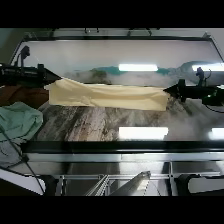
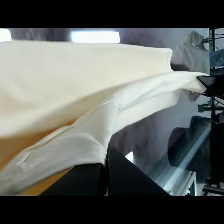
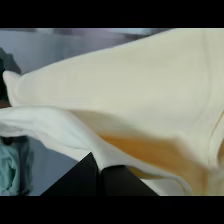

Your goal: Fold the shirts.

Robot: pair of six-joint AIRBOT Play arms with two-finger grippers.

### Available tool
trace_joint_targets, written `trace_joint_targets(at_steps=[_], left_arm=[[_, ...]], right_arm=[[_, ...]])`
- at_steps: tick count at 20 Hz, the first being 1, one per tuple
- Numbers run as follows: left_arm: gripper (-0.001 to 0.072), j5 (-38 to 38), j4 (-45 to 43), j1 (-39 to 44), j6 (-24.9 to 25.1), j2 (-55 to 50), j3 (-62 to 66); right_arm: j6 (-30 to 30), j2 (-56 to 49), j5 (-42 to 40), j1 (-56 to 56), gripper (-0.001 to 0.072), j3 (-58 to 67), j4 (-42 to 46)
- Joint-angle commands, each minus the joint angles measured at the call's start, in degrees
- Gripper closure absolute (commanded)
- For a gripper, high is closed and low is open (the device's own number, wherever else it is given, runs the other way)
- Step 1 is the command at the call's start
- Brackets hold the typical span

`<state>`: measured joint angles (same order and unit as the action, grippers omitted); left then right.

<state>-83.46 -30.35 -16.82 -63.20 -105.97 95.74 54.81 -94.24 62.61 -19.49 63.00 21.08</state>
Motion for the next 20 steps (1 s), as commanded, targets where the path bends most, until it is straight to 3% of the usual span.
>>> trace_joint_targets(at_steps=[1,5,6,7,8,9,10,11,12,13,14,16,17,18,19,20], left_arm=[[0.0683,1.5,-0.1,2.7,-3.8,-14.7,16.3],[0.066,2.3,2.1,3.1,-5.4,-23.8,22.4],[0.0396,3.2,4.3,3.1,-5.2,-24.3,21.5],[0.0148,3.8,6.1,2.7,-5.2,-24.4,20.8],[-0.0003,4.0,7.1,2.2,-5.0,-24.4,20.6],[-0.0006,3.4,9.2,1.6,-4.9,-24.3,20.6],[-0.0006,2.6,11.2,0.7,-4.9,-24.0,20.6],[-0.0005,1.8,13.3,-0.5,-4.9,-23.5,20.6],[-0.0005,0.9,14.0,-1.5,-4.8,-22.7,20.6],[-0.0004,0.4,13.2,-2.3,-4.8,-21.8,20.6],[-0.0002,-0.2,12.8,-3.0,-4.8,-20.9,20.6],[0.0155,-0.5,12.0,-3.3,-4.8,-19.3,20.6],[0.0303,-0.5,12.1,-3.3,-4.8,-18.8,20.6],[0.0566,-0.6,12.1,-3.3,-4.8,-18.5,20.6],[0.0704,-0.6,12.1,-3.3,-5.2,-18.2,20.6],[0.0704,-0.9,12.4,-3.3,-6.2,-18.2,20.6]], right_arm=[[-1.2,-7.0,-7.0,0.9,0.0695,3.2,-0.3],[-4.6,-9.3,-8.5,0.9,0.0695,3.4,-0.1],[-5.9,-9.2,-8.5,0.7,0.0693,3.7,-0.1],[-6.2,-9.2,-7.5,0.3,0.0604,4.4,0.6],[-6.5,-9.2,-5.0,-0.5,0.0365,6.1,2.6],[-6.5,-9.2,-1.7,-1.6,0.0284,8.3,5.4],[-6.4,-9.2,1.7,-2.8,0.0282,11.3,9.9],[-4.3,-9.2,3.7,-3.9,0.021,14.1,14.5],[0.0,-9.2,4.2,-5.0,0.0089,16.2,18.8],[3.6,-9.2,4.3,-5.7,0.006,17.4,21.7],[4.7,-9.3,4.3,-5.8,0.006,17.5,22.7],[6.9,-10.8,5.2,-4.9,0.006,17.4,22.7],[8.1,-12.0,5.4,-3.8,0.006,17.4,22.6],[8.9,-13.4,5.6,-2.3,0.0061,17.4,22.1],[9.1,-14.9,6.2,-1.0,0.0066,17.4,20.2],[9.0,-16.3,7.1,0.5,0.0067,17.4,17.0]])
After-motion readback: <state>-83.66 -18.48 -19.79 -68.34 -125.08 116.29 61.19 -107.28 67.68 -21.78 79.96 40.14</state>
